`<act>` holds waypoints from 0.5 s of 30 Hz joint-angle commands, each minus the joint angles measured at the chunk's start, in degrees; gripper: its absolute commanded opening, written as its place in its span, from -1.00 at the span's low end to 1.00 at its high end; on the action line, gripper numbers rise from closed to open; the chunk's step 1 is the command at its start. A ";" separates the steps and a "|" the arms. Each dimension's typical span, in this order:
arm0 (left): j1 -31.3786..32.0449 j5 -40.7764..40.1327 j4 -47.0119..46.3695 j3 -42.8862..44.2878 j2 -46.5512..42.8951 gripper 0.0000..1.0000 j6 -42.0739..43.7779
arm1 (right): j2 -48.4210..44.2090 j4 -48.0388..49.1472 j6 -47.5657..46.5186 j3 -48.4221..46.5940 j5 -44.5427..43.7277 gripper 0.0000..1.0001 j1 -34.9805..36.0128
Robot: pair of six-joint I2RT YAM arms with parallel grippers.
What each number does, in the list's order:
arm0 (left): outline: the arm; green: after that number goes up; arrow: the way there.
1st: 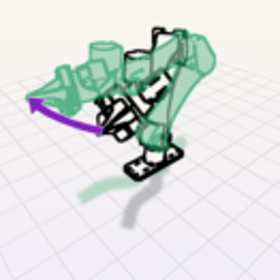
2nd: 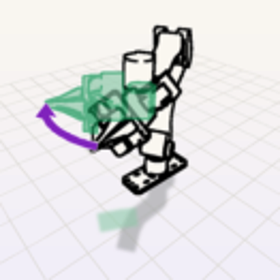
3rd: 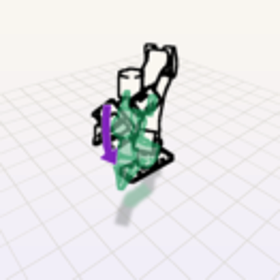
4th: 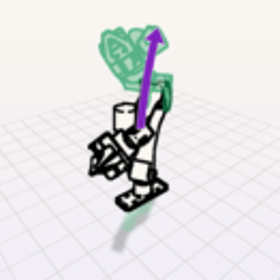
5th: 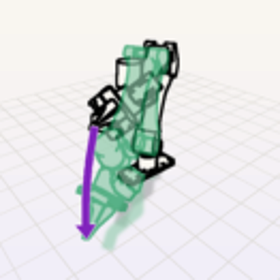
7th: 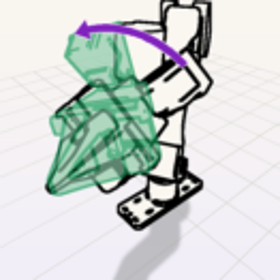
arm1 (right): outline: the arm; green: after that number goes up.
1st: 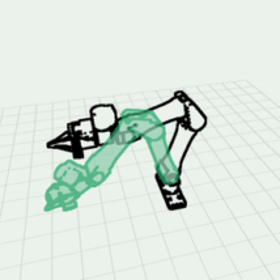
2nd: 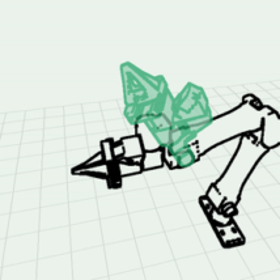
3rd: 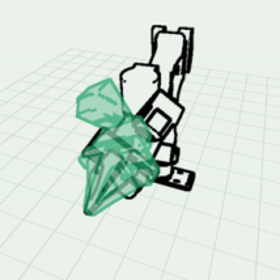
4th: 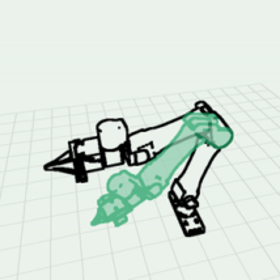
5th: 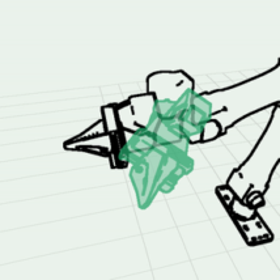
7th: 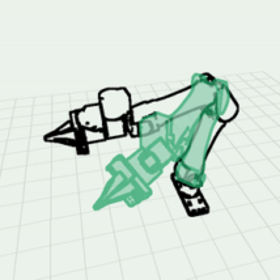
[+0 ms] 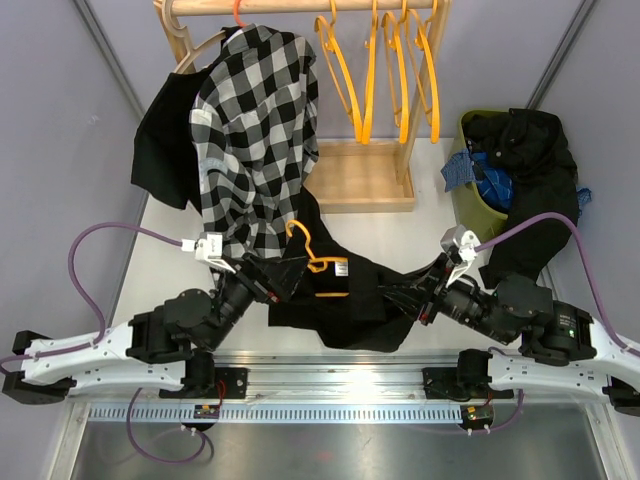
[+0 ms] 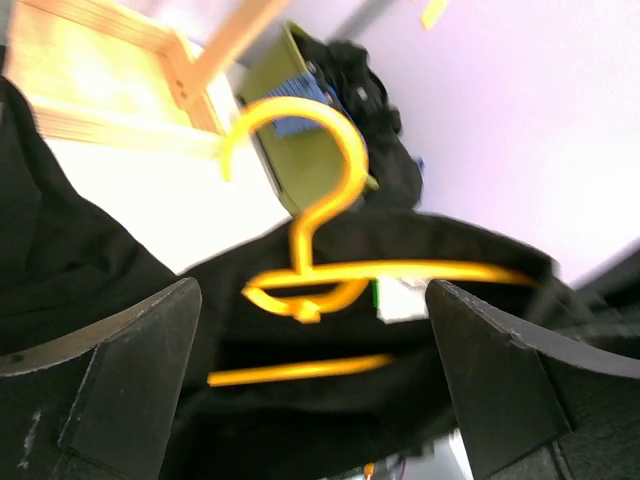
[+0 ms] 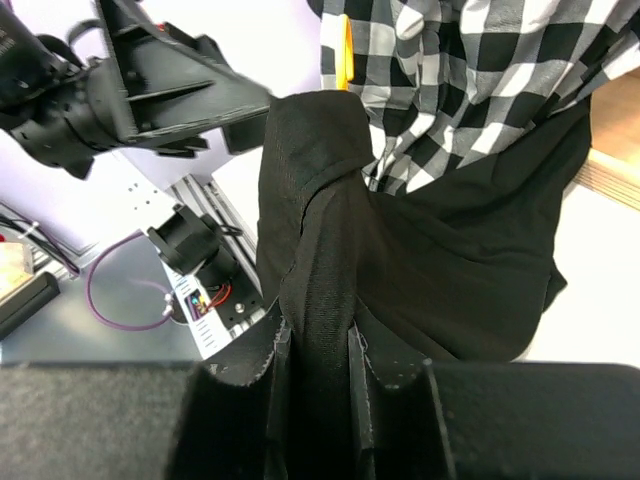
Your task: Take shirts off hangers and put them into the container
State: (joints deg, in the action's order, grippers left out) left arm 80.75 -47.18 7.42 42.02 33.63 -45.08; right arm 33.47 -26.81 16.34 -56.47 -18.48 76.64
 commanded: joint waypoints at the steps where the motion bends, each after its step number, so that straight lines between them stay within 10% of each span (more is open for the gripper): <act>1: 0.20 -9.86 -5.75 1.75 2.32 0.98 -3.34 | 0.19 4.57 1.51 -1.36 3.18 -1.00 0.61; 15: -2.34 -4.42 -27.89 -3.52 8.12 0.98 8.87 | -0.25 6.77 2.21 0.65 5.03 -1.00 0.62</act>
State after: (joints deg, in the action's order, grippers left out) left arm 79.75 -51.79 -11.05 39.53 40.49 -38.26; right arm 33.78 -25.21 16.71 -55.81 -15.31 76.66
